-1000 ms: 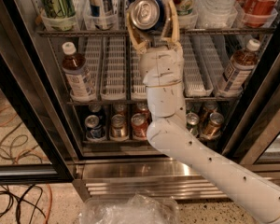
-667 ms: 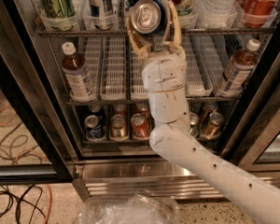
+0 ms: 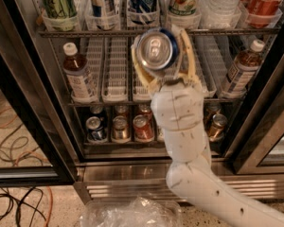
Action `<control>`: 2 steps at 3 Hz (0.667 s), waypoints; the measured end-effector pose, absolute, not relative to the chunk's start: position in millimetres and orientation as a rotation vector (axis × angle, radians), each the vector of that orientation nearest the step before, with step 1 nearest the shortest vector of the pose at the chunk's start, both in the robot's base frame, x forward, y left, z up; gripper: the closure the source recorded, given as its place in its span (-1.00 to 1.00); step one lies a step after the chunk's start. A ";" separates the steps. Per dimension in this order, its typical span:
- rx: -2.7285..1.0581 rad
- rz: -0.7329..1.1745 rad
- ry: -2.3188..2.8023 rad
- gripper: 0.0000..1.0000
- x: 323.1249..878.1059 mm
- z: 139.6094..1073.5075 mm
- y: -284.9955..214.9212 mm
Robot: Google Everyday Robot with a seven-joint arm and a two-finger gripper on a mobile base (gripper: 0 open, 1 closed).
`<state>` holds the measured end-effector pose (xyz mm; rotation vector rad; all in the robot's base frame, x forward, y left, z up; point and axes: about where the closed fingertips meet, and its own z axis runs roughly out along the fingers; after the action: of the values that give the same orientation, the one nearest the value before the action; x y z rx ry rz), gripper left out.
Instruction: Pick pepsi can from top shelf of fridge
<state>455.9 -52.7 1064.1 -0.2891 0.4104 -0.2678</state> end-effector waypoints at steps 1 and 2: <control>-0.347 -0.256 0.452 1.00 419.3 1030.0 -60.4; -0.453 -0.255 0.496 1.00 387.8 989.3 -67.7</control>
Offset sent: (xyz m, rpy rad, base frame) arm -0.1122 -0.0380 -0.1331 -0.2742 0.1996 0.0512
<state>387.8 -67.7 989.3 -0.4529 0.4959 -0.2547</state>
